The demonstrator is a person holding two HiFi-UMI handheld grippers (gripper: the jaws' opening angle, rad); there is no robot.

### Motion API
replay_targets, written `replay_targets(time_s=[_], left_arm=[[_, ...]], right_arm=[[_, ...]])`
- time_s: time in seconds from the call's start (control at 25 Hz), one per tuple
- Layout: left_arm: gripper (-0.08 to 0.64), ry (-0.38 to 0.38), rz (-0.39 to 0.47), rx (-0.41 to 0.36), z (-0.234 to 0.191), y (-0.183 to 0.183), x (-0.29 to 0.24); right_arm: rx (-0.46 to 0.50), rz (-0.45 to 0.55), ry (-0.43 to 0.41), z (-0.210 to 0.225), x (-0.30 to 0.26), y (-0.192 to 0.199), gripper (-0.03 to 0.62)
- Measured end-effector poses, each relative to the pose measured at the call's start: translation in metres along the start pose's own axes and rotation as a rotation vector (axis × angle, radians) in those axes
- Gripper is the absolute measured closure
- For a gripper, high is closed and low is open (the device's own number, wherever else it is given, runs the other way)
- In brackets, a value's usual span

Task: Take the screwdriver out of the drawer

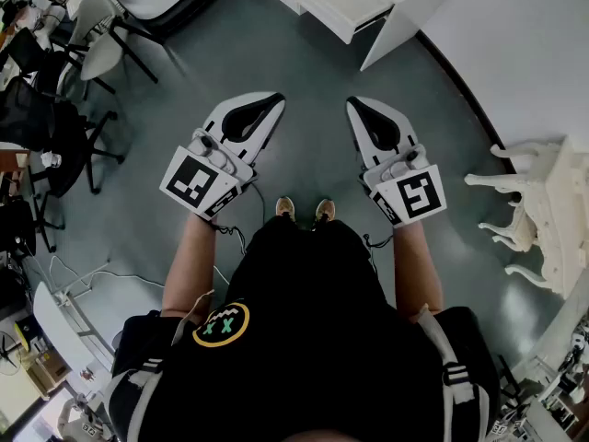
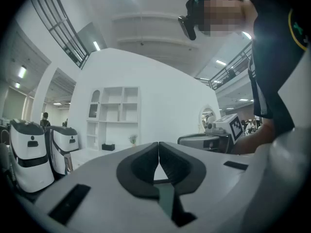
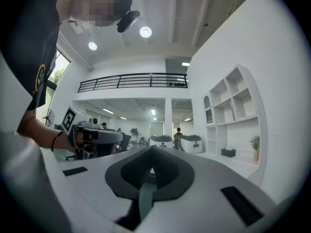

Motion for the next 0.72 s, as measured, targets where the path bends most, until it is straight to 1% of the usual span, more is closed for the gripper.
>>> replay_targets(time_s=[0.72], left_arm=[[0.54, -0.004, 0.003, -0.002, 0.0003, 0.0014, -0.0009]], right_arm=[[0.003, 0.0, 0.002, 0.0027, -0.0007, 0.0029, 0.568]])
Point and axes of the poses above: the fingertips, and each gripper's own axes: x backward along the fingers, z to its right, y out of its underside, the point moved 10 cm from there along x, backward along the fingers, and after that the axes turned 11 degrees about -z, right-handed, at the moved point
